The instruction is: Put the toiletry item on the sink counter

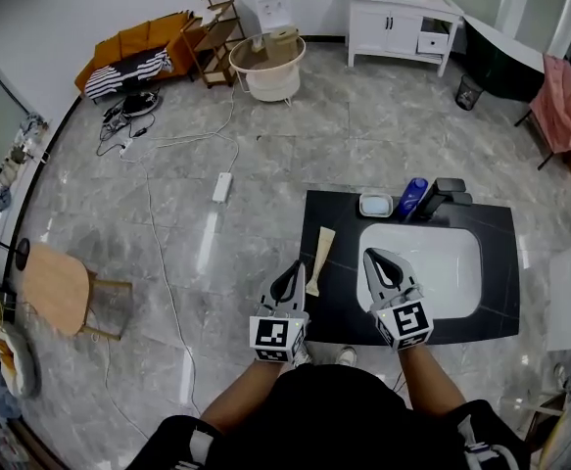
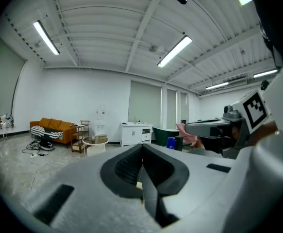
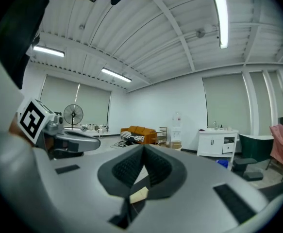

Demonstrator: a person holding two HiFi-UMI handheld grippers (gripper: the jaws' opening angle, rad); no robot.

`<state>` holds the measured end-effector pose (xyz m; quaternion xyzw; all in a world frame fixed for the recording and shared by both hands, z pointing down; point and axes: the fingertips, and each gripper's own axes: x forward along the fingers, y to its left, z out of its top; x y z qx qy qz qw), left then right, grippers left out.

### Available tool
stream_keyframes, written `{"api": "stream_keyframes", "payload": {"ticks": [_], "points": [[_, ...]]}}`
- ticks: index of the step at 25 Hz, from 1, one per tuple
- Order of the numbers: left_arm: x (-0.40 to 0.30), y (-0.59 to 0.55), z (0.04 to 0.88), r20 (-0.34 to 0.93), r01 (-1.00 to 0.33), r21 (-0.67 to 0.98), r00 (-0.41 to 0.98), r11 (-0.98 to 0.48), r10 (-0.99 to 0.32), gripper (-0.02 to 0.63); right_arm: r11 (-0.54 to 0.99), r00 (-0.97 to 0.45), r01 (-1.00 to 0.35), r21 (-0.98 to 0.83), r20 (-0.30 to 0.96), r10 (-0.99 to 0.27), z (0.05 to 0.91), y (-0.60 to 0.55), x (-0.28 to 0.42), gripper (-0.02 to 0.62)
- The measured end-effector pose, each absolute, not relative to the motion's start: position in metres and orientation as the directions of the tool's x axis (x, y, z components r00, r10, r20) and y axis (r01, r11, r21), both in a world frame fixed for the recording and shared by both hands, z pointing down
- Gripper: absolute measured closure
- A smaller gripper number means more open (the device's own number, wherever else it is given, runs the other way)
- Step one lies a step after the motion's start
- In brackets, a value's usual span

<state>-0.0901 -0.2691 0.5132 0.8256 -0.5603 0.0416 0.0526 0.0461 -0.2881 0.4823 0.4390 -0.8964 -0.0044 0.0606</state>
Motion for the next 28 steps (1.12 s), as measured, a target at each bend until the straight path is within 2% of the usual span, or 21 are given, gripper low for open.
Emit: {"api": "stream_keyframes", "payload": {"ticks": [7, 18, 28], "points": [[-0.097, -0.249, 0.512, 0.134, -0.918, 0.024, 0.395, -0.395, -0.909, 0.594, 0.601, -0.603, -0.785, 0.148, 0.039, -0.797, 0.455, -0.277, 0.043, 0.592], [-0.100, -0.240, 0.502, 0.113, -0.917, 0.035, 0.399, -0.398, -0.910, 0.594, 0.604, -0.609, -0.792, 0.085, -0.034, -0.793, 0.448, -0.263, 0.040, 0.592], [-0.110, -0.232, 0.505, 0.124, -0.916, 0.051, 0.401, -0.397, -0.908, 0.594, 0.605, -0.610, -0.791, 0.097, -0.034, -0.792, 0.442, -0.254, 0.031, 0.598]]}}
